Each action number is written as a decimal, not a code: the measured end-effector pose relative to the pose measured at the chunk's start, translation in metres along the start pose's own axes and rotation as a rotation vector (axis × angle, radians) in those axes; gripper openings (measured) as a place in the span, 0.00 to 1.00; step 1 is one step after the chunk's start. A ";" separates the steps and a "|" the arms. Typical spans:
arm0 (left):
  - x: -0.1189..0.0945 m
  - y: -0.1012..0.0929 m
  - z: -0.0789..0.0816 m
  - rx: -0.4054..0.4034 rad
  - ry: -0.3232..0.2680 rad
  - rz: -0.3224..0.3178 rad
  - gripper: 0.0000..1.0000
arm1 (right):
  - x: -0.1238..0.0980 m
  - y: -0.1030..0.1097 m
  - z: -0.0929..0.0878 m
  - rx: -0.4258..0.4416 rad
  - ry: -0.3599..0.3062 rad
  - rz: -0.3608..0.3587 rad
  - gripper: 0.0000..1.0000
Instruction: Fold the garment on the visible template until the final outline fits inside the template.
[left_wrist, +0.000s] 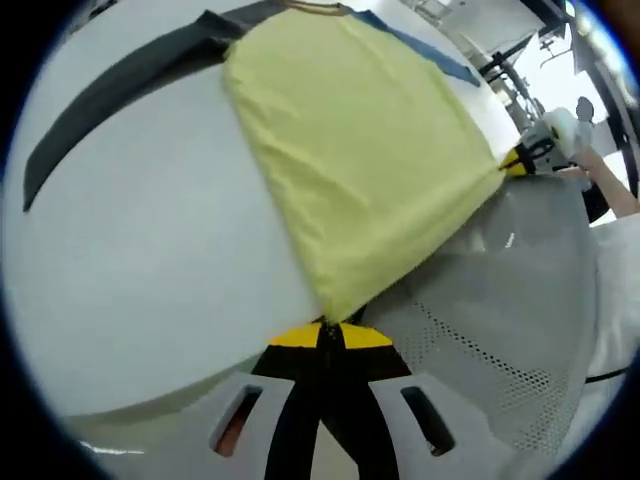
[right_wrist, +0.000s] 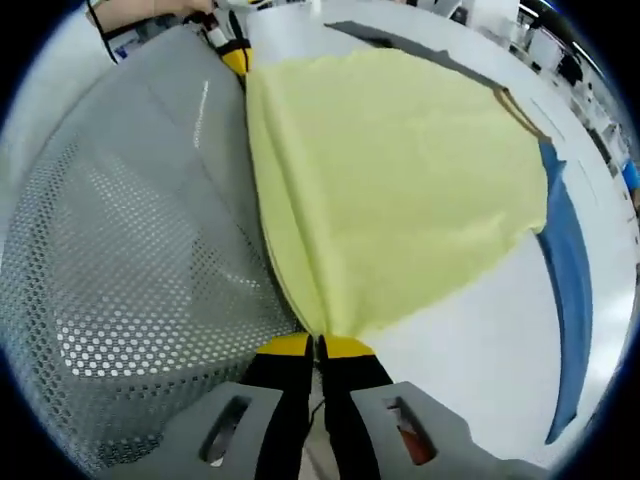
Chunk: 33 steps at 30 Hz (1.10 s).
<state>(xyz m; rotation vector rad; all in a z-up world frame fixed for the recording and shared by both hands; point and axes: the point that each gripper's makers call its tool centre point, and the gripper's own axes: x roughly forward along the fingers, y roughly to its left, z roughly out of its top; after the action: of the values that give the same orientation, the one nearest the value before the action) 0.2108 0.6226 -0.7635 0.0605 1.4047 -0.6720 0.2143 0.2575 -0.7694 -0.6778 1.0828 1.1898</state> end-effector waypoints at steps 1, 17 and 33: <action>-0.001 0.002 0.000 -0.007 0.001 0.003 0.06 | -0.001 0.000 0.000 0.008 -0.005 0.000 0.04; -0.029 0.001 0.005 -0.061 -0.066 0.030 0.23 | -0.025 -0.006 -0.007 0.115 -0.067 -0.028 0.09; -0.076 0.002 0.053 -0.006 -0.301 0.144 0.46 | -0.076 -0.048 0.014 0.180 -0.205 -0.292 0.16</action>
<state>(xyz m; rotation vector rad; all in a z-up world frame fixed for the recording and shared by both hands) 0.2574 0.6320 -0.6838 0.0526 1.1021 -0.5327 0.2640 0.2267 -0.6996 -0.5393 0.8726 0.8780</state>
